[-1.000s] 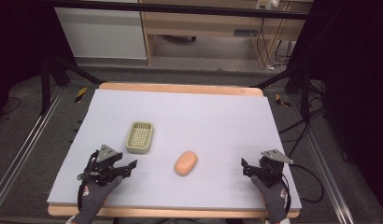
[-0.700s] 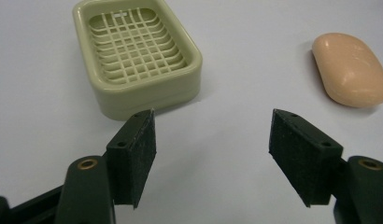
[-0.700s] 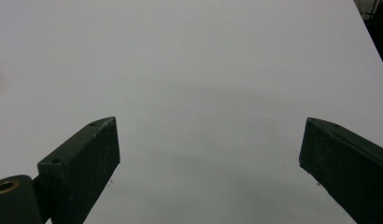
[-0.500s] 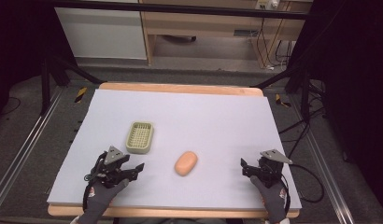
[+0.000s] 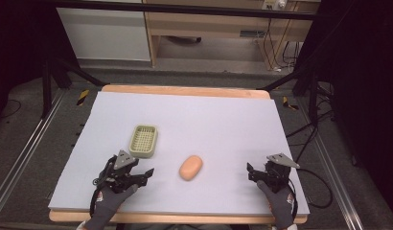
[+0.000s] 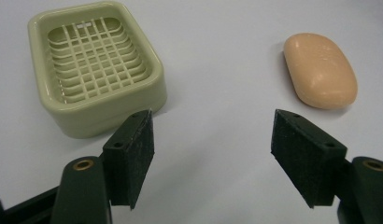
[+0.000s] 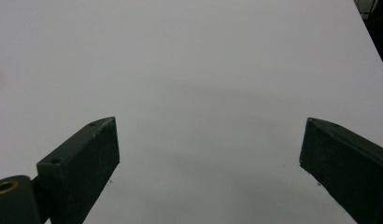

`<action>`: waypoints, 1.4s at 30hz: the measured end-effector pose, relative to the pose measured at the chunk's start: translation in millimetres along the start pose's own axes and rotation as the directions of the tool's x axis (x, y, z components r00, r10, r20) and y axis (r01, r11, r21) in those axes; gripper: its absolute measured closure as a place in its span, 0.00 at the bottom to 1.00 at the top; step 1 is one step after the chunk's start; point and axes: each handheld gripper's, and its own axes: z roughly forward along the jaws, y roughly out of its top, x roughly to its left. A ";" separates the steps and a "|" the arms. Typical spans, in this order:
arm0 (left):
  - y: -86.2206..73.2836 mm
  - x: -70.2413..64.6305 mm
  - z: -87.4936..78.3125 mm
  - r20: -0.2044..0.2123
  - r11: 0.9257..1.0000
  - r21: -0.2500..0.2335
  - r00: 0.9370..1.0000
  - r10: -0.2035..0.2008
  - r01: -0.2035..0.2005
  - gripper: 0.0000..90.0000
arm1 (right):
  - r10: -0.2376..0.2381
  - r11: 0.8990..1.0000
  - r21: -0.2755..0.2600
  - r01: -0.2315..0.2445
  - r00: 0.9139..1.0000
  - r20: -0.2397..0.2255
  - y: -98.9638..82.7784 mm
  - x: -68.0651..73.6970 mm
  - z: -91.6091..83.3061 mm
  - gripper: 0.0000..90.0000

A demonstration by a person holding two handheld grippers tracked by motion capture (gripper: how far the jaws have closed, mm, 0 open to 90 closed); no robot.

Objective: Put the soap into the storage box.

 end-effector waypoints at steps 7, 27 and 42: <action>4.0 -5.7 3.2 0.010 1.000 -0.004 1.000 0.007 -0.007 0.32 | 0.000 1.000 0.000 0.000 1.000 0.002 0.0 -0.1 0.0 0.06; 18.5 -22.6 11.9 0.044 0.999 -0.010 0.998 0.035 -0.034 0.29 | 0.004 1.000 0.001 -0.004 1.000 0.002 0.0 -1.1 0.7 0.06; 39.0 -37.6 16.1 0.068 0.996 -0.019 0.994 0.084 -0.083 0.28 | 0.007 1.000 0.002 -0.007 1.000 0.008 0.0 -1.4 0.7 0.06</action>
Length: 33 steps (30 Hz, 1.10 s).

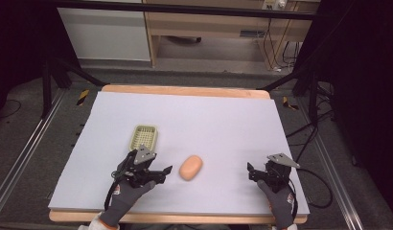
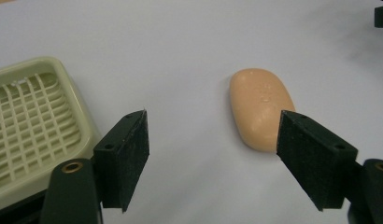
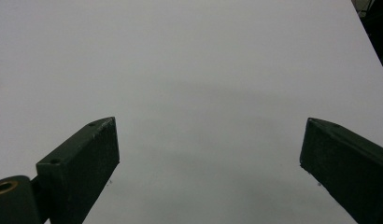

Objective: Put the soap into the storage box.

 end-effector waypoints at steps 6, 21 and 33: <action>9.7 -0.8 0.7 0.002 1.000 -0.008 1.000 -0.003 0.003 0.27 | 0.001 1.000 0.000 -0.001 1.000 -0.001 0.0 0.0 -0.4 0.06; 30.4 -8.0 14.0 0.022 1.000 0.000 1.000 -0.006 0.006 0.27 | 0.001 1.000 0.001 -0.001 1.000 0.001 0.6 -0.6 0.2 0.06; 39.2 -25.2 34.7 0.054 0.999 0.031 0.998 0.021 -0.022 0.27 | 0.002 1.000 0.002 -0.002 1.000 -0.001 1.0 -0.3 0.7 0.06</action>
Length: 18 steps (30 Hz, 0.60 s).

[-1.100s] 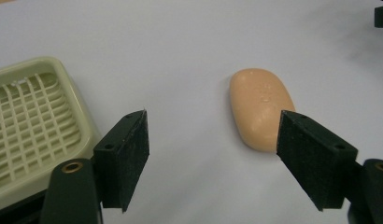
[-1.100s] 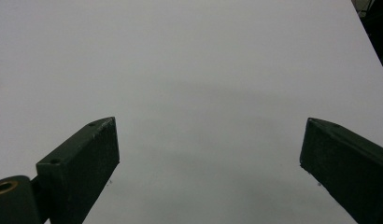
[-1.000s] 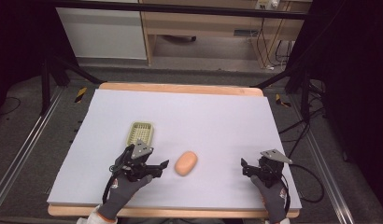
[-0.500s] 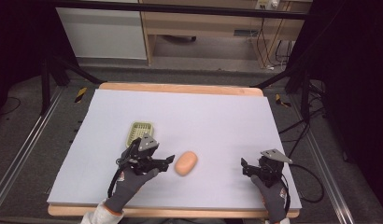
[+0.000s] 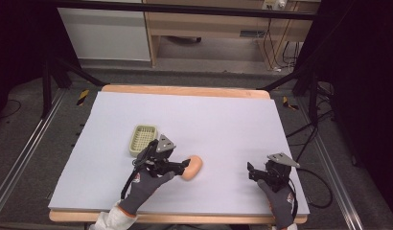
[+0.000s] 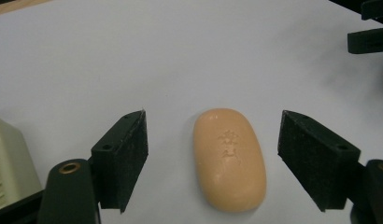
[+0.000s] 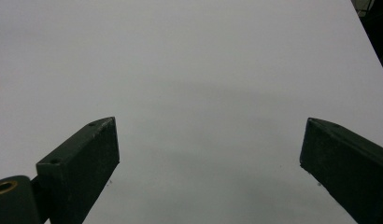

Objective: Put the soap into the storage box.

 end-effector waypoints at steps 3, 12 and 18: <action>-0.1 -2.7 4.6 0.002 1.000 0.013 1.000 0.009 -0.009 0.26 | -0.002 1.000 0.000 0.002 1.000 0.000 0.0 -0.1 0.4 0.06; -0.5 -6.2 13.4 0.009 0.999 0.038 1.000 0.011 -0.011 0.26 | 0.002 1.000 0.002 -0.002 1.000 0.000 0.3 0.0 0.8 0.06; -2.7 -10.1 18.9 0.015 0.998 0.055 1.000 0.015 -0.016 0.25 | 0.001 1.000 0.003 -0.001 1.000 -0.002 0.5 0.2 0.5 0.06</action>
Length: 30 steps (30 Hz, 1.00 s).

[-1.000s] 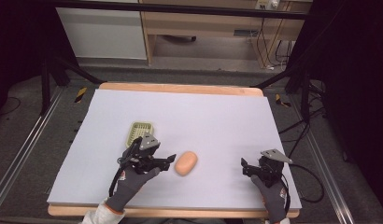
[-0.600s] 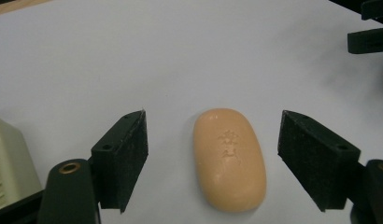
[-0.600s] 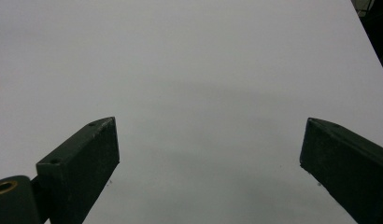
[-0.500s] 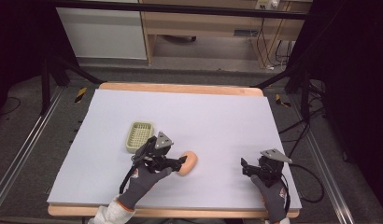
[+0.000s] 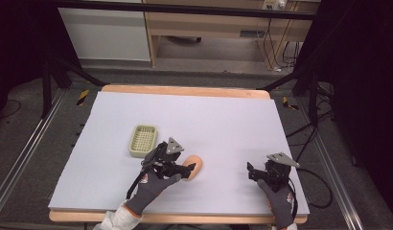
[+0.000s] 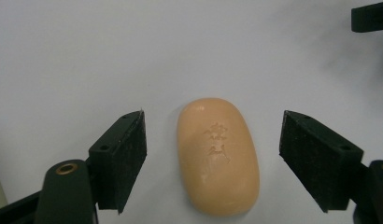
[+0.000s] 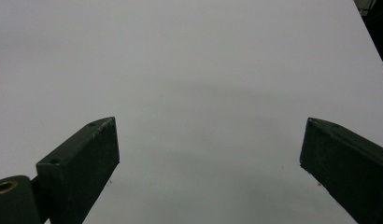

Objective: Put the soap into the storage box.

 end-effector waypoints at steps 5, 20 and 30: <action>-2.0 -1.4 4.2 -0.003 1.000 0.015 1.000 0.009 -0.009 0.25 | 0.000 1.000 -0.001 0.000 1.000 -0.001 0.1 0.3 -0.3 0.06; -6.4 -7.2 16.2 0.005 0.998 0.059 1.000 0.021 -0.022 0.23 | -0.002 1.000 0.003 0.002 1.000 0.000 0.0 0.3 0.2 0.06; -8.1 -9.0 20.3 0.008 0.997 0.077 1.000 0.027 -0.028 0.23 | -0.003 1.000 0.005 0.003 1.000 0.002 -0.1 0.1 0.6 0.06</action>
